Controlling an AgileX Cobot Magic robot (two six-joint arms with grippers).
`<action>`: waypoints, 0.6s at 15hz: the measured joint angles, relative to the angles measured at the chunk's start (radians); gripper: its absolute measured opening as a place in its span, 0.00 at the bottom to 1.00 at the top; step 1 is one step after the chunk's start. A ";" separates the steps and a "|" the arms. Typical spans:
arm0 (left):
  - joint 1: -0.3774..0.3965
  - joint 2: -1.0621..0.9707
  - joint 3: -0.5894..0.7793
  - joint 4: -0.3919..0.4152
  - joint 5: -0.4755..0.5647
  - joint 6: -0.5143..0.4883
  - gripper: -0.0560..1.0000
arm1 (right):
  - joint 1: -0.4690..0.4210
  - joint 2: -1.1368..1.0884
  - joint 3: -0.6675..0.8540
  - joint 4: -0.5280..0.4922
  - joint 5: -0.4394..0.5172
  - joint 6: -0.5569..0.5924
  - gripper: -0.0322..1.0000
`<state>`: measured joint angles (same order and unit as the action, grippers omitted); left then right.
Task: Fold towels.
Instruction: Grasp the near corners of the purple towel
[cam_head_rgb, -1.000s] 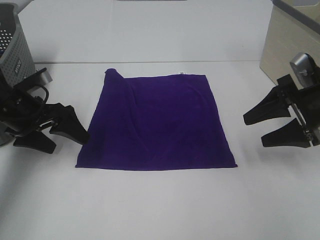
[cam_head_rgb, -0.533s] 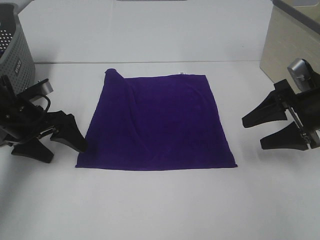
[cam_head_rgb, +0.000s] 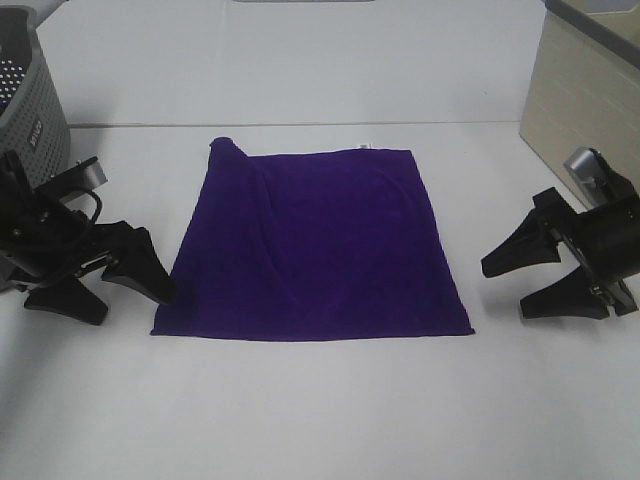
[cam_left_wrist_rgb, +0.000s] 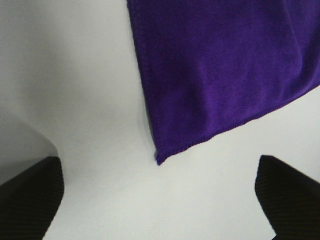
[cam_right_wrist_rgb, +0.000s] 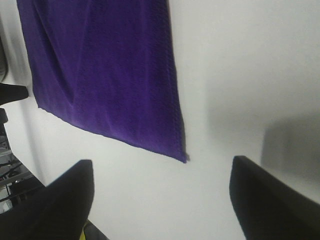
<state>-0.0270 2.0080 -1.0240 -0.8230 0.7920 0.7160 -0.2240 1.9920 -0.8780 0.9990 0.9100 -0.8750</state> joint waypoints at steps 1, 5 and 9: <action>0.000 0.000 0.000 -0.001 -0.004 0.000 0.97 | 0.000 0.023 -0.001 0.000 -0.009 -0.008 0.75; -0.001 0.000 0.000 -0.003 -0.011 0.000 0.97 | 0.000 0.063 -0.006 0.019 -0.017 -0.024 0.74; -0.010 0.008 -0.002 -0.004 -0.011 -0.006 0.97 | 0.002 0.065 -0.008 0.024 -0.028 0.020 0.74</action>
<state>-0.0370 2.0160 -1.0260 -0.8270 0.7810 0.7100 -0.2220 2.0570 -0.8860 1.0230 0.8820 -0.8550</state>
